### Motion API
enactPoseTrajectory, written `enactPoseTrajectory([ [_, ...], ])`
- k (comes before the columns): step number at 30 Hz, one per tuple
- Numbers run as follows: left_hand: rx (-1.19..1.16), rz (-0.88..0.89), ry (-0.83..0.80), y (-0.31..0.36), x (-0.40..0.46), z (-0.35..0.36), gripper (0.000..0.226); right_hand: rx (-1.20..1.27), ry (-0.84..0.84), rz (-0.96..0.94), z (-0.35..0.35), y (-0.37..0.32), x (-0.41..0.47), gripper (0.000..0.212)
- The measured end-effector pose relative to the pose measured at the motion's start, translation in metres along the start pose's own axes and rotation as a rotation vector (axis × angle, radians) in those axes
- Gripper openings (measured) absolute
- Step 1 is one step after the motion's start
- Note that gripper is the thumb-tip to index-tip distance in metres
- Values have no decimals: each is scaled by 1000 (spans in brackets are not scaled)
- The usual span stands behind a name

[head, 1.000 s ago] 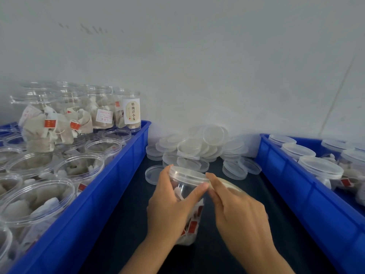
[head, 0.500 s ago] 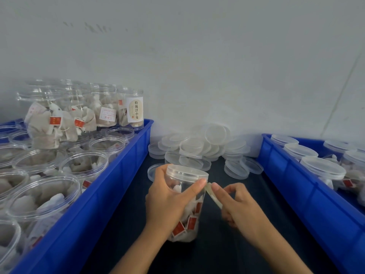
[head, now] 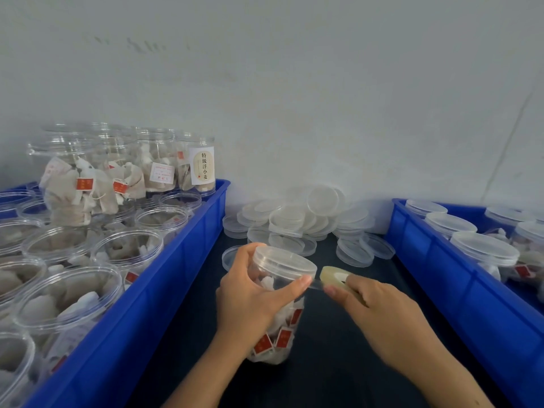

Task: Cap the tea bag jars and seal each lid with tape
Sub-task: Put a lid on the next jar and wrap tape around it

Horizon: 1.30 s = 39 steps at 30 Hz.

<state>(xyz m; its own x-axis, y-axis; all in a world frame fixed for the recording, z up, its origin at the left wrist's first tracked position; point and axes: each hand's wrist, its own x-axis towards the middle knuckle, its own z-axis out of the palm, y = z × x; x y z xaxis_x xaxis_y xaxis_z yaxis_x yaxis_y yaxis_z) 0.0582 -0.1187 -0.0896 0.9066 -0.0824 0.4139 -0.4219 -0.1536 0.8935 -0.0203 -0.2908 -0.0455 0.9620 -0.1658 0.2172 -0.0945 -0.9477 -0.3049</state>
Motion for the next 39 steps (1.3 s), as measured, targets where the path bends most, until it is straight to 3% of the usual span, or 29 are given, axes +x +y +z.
enactPoseTrajectory([
  [7,-162,16,-216,0,3,-3,69,23,-37,-11,1,1,2,68],
  [12,-277,-14,-307,-5,6,-4,69,113,-7,-10,5,0,0,66],
  [16,-295,-37,-342,-7,7,-5,74,182,-11,-23,7,3,2,47],
  [23,-314,-52,-189,-7,10,-4,73,302,39,-71,2,6,3,19],
  [27,-305,-44,-212,-7,11,-5,74,145,78,-130,-1,7,1,28],
  [33,-348,-75,-300,-7,11,-7,79,75,108,-178,5,6,2,64],
  [39,-437,-189,-323,-9,10,-6,86,133,154,-216,11,5,2,61],
])
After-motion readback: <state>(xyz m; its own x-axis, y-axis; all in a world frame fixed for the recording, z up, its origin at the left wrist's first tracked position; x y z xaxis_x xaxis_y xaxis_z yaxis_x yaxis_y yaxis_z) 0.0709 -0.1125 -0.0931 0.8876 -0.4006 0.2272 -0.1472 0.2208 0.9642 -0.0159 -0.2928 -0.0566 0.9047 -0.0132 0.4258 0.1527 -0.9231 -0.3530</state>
